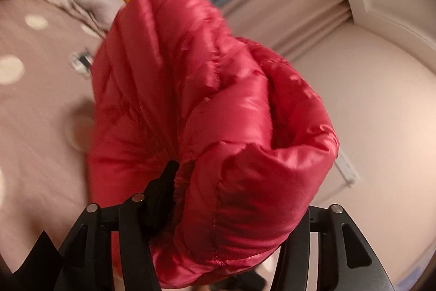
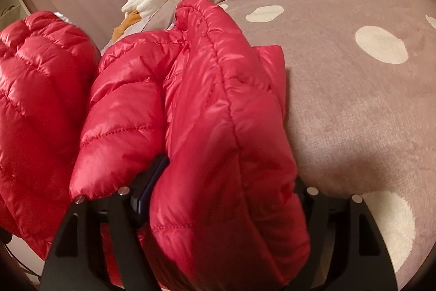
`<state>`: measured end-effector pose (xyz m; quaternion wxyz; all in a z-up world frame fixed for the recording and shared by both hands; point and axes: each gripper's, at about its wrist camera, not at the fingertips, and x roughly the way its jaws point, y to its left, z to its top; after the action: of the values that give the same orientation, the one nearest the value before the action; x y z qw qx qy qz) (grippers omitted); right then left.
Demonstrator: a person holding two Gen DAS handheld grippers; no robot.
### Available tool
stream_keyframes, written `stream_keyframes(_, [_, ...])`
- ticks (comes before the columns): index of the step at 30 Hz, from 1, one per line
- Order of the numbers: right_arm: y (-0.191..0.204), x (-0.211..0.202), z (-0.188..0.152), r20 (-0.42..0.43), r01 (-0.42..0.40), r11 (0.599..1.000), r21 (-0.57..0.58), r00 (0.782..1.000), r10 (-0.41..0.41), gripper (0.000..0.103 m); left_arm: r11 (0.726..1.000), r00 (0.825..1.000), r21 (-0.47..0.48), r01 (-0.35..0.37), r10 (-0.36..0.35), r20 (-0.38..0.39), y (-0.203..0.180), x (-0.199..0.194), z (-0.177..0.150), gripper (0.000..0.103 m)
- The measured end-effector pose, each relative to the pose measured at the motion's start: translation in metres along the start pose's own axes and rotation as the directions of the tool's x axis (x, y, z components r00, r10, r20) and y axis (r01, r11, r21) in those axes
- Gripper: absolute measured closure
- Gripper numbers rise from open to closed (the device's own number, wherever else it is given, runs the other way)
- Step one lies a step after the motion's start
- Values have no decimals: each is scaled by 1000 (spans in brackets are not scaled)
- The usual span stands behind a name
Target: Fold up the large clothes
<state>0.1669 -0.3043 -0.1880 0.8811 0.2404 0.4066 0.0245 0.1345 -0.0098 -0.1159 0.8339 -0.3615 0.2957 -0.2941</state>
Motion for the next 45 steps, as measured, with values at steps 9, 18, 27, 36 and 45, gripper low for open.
stream_keyframes(9, [-7,-2,-2,-18,-36,999,15,999,36,29,996,988,80,28,-15,-154,-35,51,-20,41])
stream_keyframes(18, [-12,-8,-1,-36,-51,999,9,998,51,29,970,983,235,-57,95,-154,-59,63,-37,39])
stream_keyframes(27, [-31,-34,2,89,48,995,84,994,-56,10,969,981,237,-72,112,-159,-73,75,-34,38])
stream_keyframes(36, [-59,-72,7,176,139,980,145,971,-164,1,941,974,322,-108,165,-157,-88,86,-38,33])
stream_keyframes(45, [-104,-139,8,324,247,934,257,889,-324,0,795,907,545,-267,399,-137,-115,147,-89,27])
